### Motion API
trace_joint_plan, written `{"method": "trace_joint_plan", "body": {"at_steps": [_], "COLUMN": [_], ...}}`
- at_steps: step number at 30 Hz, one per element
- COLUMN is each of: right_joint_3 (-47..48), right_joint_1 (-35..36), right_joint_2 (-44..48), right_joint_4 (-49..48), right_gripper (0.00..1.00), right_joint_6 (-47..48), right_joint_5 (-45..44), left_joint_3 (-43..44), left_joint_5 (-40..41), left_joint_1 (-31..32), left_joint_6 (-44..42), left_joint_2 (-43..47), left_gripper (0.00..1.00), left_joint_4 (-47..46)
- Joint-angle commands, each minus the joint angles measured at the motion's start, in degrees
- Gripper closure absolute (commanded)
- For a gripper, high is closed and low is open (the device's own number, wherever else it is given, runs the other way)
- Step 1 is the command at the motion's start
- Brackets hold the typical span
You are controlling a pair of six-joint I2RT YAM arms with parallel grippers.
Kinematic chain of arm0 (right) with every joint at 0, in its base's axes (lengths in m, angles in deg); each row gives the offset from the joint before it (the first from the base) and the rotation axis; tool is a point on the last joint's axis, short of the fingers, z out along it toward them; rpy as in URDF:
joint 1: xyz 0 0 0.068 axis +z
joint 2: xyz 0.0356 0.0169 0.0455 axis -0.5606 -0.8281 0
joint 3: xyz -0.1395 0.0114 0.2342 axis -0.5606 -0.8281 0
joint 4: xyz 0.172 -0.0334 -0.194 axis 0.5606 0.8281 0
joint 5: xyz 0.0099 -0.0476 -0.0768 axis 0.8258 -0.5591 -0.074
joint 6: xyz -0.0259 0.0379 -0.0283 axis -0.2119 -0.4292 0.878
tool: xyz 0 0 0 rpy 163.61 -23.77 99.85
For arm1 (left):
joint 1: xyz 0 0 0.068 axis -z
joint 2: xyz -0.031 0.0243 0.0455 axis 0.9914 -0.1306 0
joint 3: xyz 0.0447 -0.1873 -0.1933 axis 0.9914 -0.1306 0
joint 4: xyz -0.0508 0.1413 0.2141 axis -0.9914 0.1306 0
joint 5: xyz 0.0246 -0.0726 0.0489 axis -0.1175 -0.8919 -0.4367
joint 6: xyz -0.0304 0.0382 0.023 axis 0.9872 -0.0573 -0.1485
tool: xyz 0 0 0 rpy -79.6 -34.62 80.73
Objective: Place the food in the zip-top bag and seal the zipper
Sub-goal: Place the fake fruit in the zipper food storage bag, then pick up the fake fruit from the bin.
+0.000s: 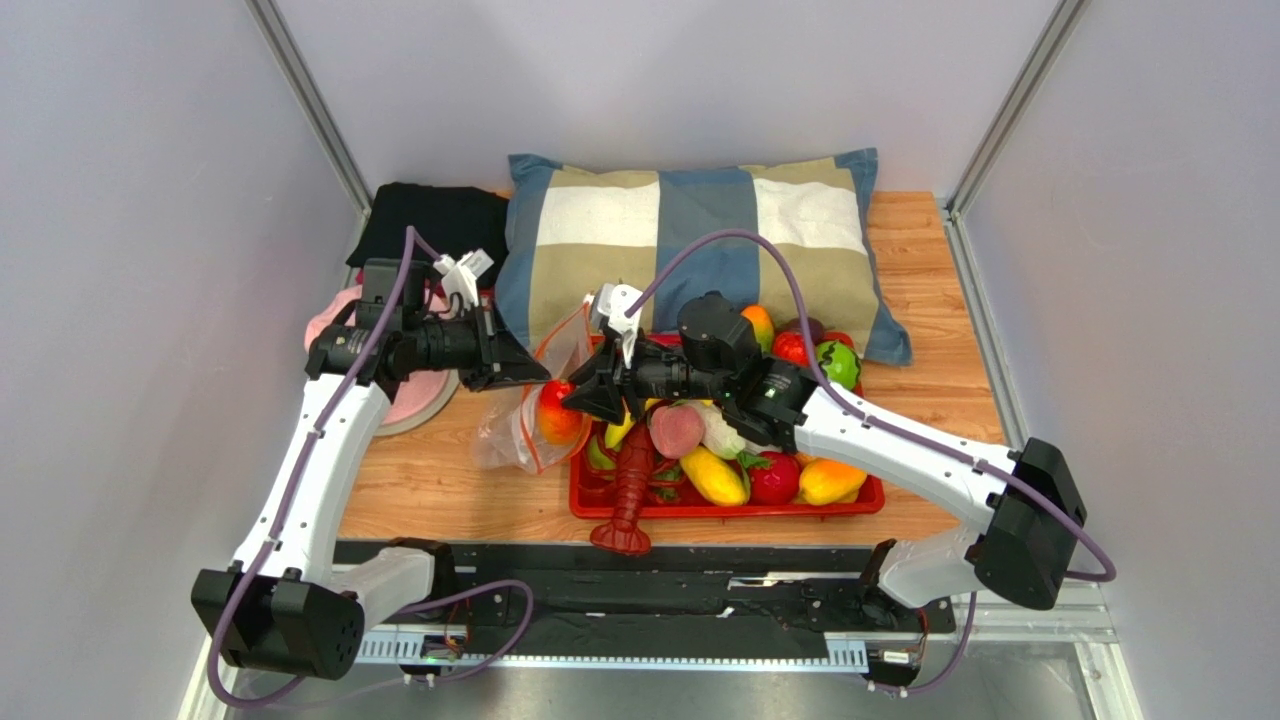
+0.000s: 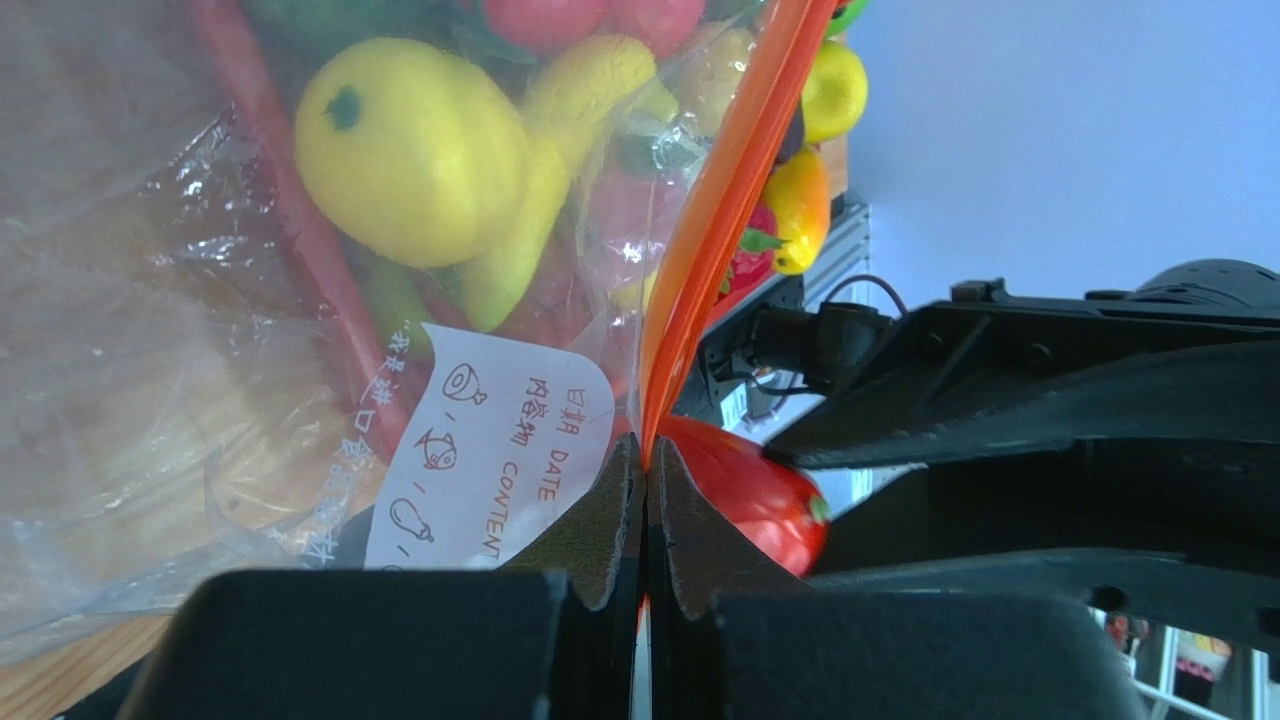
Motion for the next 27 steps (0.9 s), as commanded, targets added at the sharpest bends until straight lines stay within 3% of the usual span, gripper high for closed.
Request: {"method": "trace_joint_plan", "body": {"at_steps": [1, 5, 8, 9, 12, 19, 24, 27], "right_joint_3": [-0.2, 0.5, 4.7, 5.8, 10.6, 13.9, 11.8, 9.8], "right_joint_1": [0.8, 1.9, 3.1, 3.1, 3.1, 1.6, -4.6, -9.1], "right_joint_2": [0.2, 0.4, -0.9, -1.3, -1.4, 3.1, 6.5, 8.8], "right_joint_4": [-0.9, -0.3, 3.9, 6.6, 12.3, 24.3, 38.2, 45.8], "right_gripper": [1.00, 1.00, 0.66, 0.44, 0.22, 0.14, 0.14, 0.14], "right_joint_6": [6.6, 8.1, 10.9, 11.0, 11.2, 13.2, 17.4, 20.3], "right_joint_5": [-3.1, -3.8, -1.8, -1.3, -0.8, -4.2, -4.4, -5.6], "left_joint_3": [0.9, 0.6, 0.8, 0.9, 1.8, 2.1, 1.6, 2.8], "left_joint_5": [-3.9, -4.9, -5.1, -4.5, -2.3, 6.3, 6.4, 11.0], "left_joint_1": [-0.3, -0.3, -0.4, -0.7, -1.2, -1.3, -1.2, -1.2], "left_joint_6": [1.4, 2.2, 1.7, 1.5, 0.2, -2.3, -2.7, -3.8], "left_joint_2": [0.2, 0.3, 0.5, 0.5, 0.8, 1.9, 1.7, 1.4], "left_gripper": [1.00, 1.00, 1.00, 1.00, 1.00, 1.00, 1.00, 1.00], "left_joint_4": [-1.1, -1.1, -0.6, -0.2, 1.7, 4.9, 4.7, 6.1]}}
